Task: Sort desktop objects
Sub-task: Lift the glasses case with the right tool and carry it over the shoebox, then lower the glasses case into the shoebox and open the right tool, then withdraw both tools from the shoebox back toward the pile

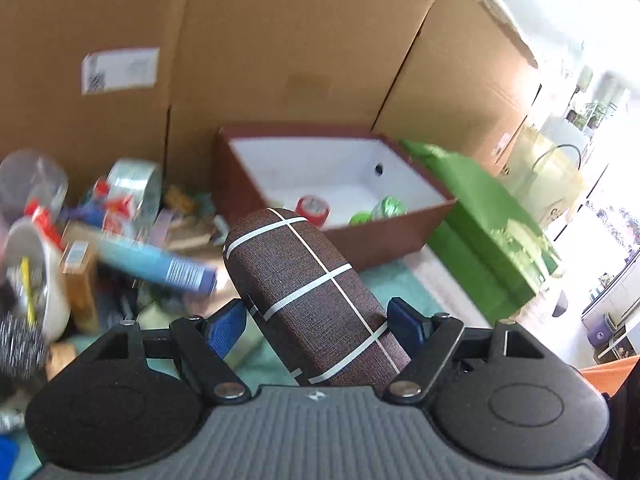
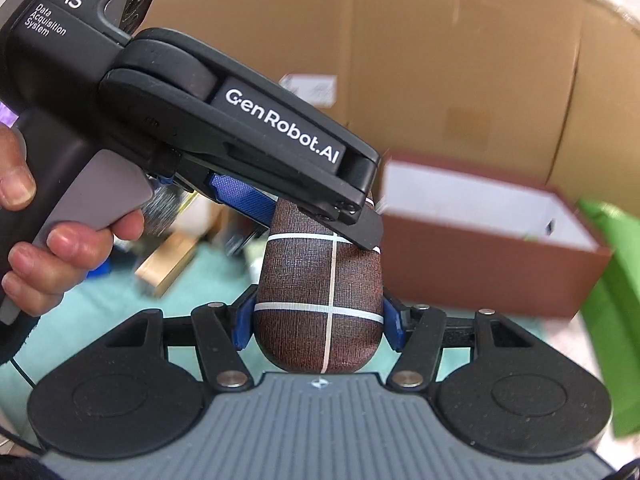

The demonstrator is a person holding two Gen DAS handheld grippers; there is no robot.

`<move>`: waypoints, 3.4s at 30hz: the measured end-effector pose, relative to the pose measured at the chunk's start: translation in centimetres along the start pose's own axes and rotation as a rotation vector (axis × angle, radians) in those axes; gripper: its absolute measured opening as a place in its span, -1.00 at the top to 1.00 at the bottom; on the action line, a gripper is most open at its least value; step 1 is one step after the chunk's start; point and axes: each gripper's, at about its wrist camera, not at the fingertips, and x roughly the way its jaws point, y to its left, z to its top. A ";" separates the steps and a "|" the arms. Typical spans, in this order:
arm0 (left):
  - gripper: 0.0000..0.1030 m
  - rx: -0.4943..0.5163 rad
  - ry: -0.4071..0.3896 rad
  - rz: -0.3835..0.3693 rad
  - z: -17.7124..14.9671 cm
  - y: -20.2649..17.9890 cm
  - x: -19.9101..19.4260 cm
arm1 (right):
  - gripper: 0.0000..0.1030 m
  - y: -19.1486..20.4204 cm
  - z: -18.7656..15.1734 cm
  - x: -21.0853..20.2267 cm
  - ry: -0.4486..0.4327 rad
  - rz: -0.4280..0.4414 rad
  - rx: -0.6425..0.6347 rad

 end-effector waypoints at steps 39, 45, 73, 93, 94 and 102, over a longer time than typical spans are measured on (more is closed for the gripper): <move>-0.55 0.020 0.057 0.033 11.9 3.0 17.3 | -0.17 -12.8 5.2 17.2 0.125 -0.020 0.118; -0.85 0.018 0.047 -0.026 11.6 3.0 16.8 | -0.46 -12.6 5.1 17.0 0.130 -0.007 0.122; -0.93 0.117 -0.223 0.015 5.4 -0.5 4.9 | -0.91 -6.4 3.5 7.9 -0.045 -0.149 0.076; -0.93 0.064 -0.221 0.140 -6.0 3.1 -2.0 | -0.91 -1.2 -1.1 5.0 -0.008 -0.072 0.126; -0.93 0.077 -0.217 0.157 -6.6 3.2 -2.0 | -0.91 -0.9 -1.6 5.3 0.006 -0.068 0.131; -0.91 0.034 -0.171 0.196 -8.7 6.2 -2.2 | -0.91 1.8 -4.6 7.4 0.104 -0.038 0.128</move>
